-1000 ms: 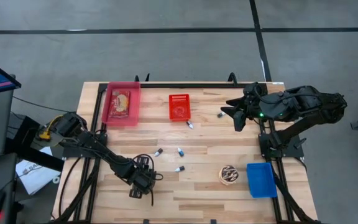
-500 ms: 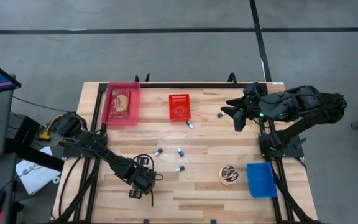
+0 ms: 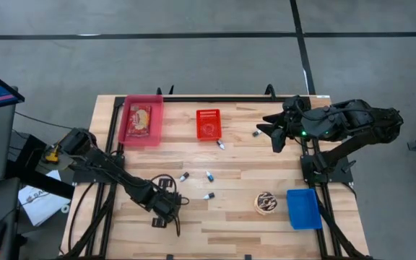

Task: Pick & Place Food Item
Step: Put the left black donut into the red bin

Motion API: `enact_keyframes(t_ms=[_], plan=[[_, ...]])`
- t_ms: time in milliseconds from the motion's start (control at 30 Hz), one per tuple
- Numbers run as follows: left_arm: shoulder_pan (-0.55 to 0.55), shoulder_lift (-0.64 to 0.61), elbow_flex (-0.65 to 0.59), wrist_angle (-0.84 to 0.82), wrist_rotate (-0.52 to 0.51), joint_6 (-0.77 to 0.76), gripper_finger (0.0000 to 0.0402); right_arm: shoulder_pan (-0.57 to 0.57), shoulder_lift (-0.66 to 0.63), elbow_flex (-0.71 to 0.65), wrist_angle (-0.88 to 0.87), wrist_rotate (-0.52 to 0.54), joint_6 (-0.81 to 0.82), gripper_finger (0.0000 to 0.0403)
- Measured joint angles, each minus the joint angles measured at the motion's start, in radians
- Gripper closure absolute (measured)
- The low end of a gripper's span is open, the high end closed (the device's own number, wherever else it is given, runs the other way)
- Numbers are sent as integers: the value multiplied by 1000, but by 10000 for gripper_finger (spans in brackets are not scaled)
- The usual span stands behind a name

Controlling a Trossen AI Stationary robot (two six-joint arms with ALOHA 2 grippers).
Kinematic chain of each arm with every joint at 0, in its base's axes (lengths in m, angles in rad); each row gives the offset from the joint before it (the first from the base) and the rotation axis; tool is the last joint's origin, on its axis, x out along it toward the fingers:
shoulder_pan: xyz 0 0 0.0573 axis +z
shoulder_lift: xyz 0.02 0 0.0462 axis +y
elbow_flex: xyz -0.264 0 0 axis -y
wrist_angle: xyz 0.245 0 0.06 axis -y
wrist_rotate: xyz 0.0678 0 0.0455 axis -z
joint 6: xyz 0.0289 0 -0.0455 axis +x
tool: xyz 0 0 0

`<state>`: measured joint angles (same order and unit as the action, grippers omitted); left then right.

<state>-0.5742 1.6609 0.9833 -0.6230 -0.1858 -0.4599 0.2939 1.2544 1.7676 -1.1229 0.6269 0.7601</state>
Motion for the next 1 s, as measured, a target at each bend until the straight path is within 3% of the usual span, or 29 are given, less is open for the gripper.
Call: enact_keyframes(t_ms=[300, 633, 1000], plan=[[201, -70, 0, -34, -31, 140, 352, -10, 0, 0, 0, 2, -4, 214], [579, -72, 78, 5, -85, 549, 381, -15, -43, 0, -4, 36, 8, 214], [947, -31, 233, 221, -101, 893, 370, -15, -90, 0, -94, 153, 63, 214]])
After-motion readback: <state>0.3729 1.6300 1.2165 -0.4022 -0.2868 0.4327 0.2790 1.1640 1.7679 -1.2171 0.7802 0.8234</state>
